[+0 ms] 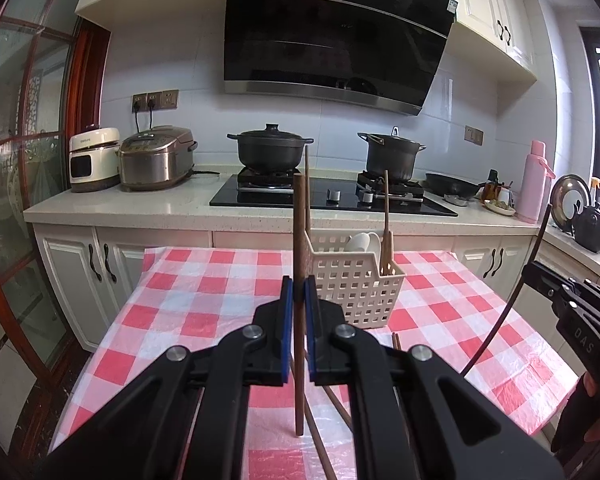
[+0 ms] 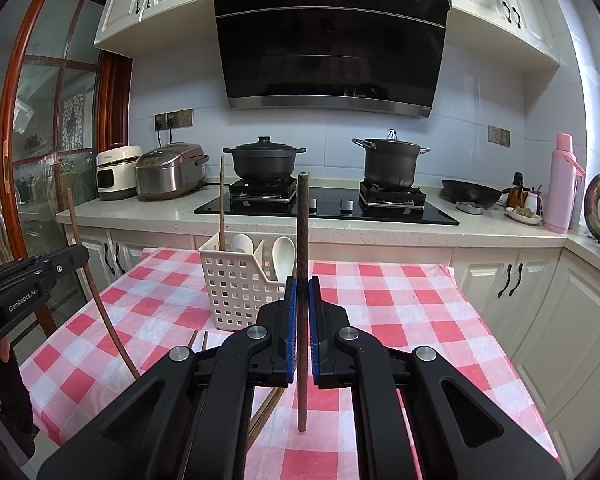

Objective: Organize utensils
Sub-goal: 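Lift both chopsticks upright and carry them over the white caddy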

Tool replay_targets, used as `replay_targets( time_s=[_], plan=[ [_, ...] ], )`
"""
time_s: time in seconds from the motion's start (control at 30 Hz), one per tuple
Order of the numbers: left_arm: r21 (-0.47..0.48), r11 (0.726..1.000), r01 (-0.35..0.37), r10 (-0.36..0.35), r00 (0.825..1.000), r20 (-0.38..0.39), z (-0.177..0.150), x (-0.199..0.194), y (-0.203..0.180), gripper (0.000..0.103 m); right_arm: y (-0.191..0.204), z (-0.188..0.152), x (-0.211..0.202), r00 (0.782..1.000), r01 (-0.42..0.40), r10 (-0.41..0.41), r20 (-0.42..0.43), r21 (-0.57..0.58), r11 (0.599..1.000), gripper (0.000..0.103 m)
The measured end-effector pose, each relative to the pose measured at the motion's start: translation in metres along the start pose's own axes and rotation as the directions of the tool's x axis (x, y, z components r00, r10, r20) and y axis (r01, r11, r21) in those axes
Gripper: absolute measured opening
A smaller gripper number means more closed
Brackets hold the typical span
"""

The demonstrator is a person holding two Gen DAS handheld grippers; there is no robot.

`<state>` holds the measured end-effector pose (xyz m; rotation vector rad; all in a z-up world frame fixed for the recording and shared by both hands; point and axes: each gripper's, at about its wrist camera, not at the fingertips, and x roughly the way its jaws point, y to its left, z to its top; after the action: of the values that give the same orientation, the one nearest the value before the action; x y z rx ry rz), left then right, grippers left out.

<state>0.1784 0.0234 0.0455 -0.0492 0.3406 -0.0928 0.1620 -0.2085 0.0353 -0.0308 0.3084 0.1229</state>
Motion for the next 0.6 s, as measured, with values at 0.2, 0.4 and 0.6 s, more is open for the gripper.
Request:
replay_targets(
  time_s=[0.2, 0.4, 0.6],
  plan=[
    [0.026, 1.0, 0.007, -0.007, 1.0, 0.013, 0.013, 0.003, -0.009, 0.006, 0.0, 0.014, 0.007, 1.0, -0.006, 0.006, 0.015, -0.018, 1.0, 0.006],
    [0.042, 0.999, 0.007, -0.008, 1.0, 0.025, 0.043, 0.018, -0.015, 0.006, -0.01, 0.044, 0.033, 0.999, -0.039, 0.039, 0.003, 0.01, 0.999, 0.006],
    [0.034, 0.999, 0.029, -0.03, 0.999, 0.04, 0.095, 0.036, -0.019, 0.006, -0.023, 0.079, 0.066, 0.997, -0.066, 0.068, -0.03, 0.073, 0.995, 0.006]
  ],
)
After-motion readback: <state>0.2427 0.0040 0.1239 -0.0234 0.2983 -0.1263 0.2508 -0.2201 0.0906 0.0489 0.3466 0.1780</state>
